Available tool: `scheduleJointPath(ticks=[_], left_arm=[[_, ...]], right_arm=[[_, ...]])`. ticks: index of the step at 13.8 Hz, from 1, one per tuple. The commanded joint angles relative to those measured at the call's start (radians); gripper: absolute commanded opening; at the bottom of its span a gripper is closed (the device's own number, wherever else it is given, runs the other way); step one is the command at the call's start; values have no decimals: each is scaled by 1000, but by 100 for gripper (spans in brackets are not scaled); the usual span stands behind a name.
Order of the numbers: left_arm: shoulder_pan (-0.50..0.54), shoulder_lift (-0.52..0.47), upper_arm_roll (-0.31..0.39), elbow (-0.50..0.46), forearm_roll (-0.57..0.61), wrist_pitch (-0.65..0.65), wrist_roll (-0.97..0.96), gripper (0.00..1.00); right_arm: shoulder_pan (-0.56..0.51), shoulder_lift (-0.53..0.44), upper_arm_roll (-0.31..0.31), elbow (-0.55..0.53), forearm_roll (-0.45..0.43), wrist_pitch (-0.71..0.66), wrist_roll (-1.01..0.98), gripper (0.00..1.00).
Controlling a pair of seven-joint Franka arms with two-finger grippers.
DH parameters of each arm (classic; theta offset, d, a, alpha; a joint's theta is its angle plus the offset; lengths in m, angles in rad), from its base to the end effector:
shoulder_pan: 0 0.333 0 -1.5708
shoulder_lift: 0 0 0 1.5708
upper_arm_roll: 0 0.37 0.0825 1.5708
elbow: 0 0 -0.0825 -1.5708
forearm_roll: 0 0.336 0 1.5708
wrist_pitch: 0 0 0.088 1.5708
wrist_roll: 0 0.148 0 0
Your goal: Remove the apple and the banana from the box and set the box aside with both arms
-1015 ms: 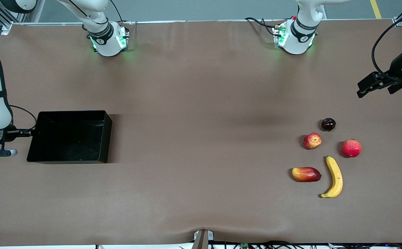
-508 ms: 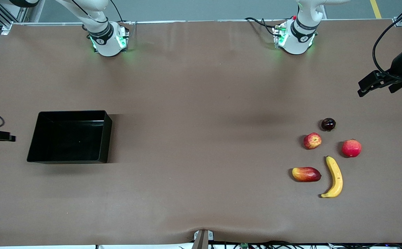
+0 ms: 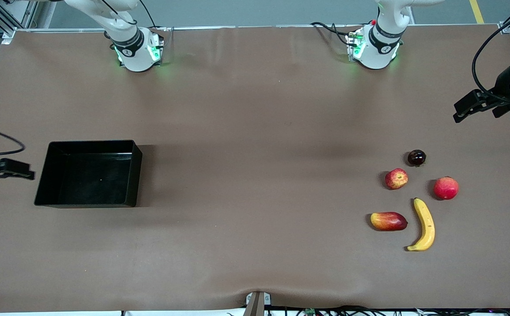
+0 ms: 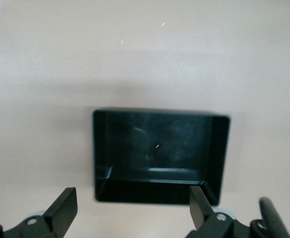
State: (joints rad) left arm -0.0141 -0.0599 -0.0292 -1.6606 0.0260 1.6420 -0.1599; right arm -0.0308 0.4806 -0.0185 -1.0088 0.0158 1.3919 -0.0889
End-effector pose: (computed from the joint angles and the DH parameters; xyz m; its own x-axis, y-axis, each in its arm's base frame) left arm 0.4922 -0.0181 0.6355 0.9924 0.1145 0.0451 0.1155 -0.9931 -0.0208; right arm 0.6450 -0.0258 0.5767 0.9944 0.0439 -0.0963 0.0425 -0.9990 -0.0158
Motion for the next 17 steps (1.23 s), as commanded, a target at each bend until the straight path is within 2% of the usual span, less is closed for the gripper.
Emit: scheduleJointPath(ticks=[1,2,5,7,8,10,14,17], left_arm=[[2,-18,3,-15,-15,-8,11,100],[2,-18,3,-13,-15,-8,11,100],[0,-14,3,-13,-15,-7,13,100],[2,-14,3,-16,-15,-7,16,100],[0,-14,3,-16,-15,-7,16,100],[-1,-14,2,-16,-17,-7,14,100],[-7,-17,-12,-15,-20,-8,5,100],[-7,-17,-15,-10,-20,-10,8,100]], right_arm=[[51,-84,2,-11,-22,-94,55,100],[67,-130,0,-45,-26,-115,60,100],[55,-362,-6,-336,-19,-21,64,100],[55,-427,-6,-440,-39,-17,66,100],[28,-453,-17,-488,-22,21,58,100],[-17,-462,-23,-502,19,65,43,100],[-14,-458,-21,-415,-25,59,52,100],[-14,-465,-17,-413,-26,-5,54,100]])
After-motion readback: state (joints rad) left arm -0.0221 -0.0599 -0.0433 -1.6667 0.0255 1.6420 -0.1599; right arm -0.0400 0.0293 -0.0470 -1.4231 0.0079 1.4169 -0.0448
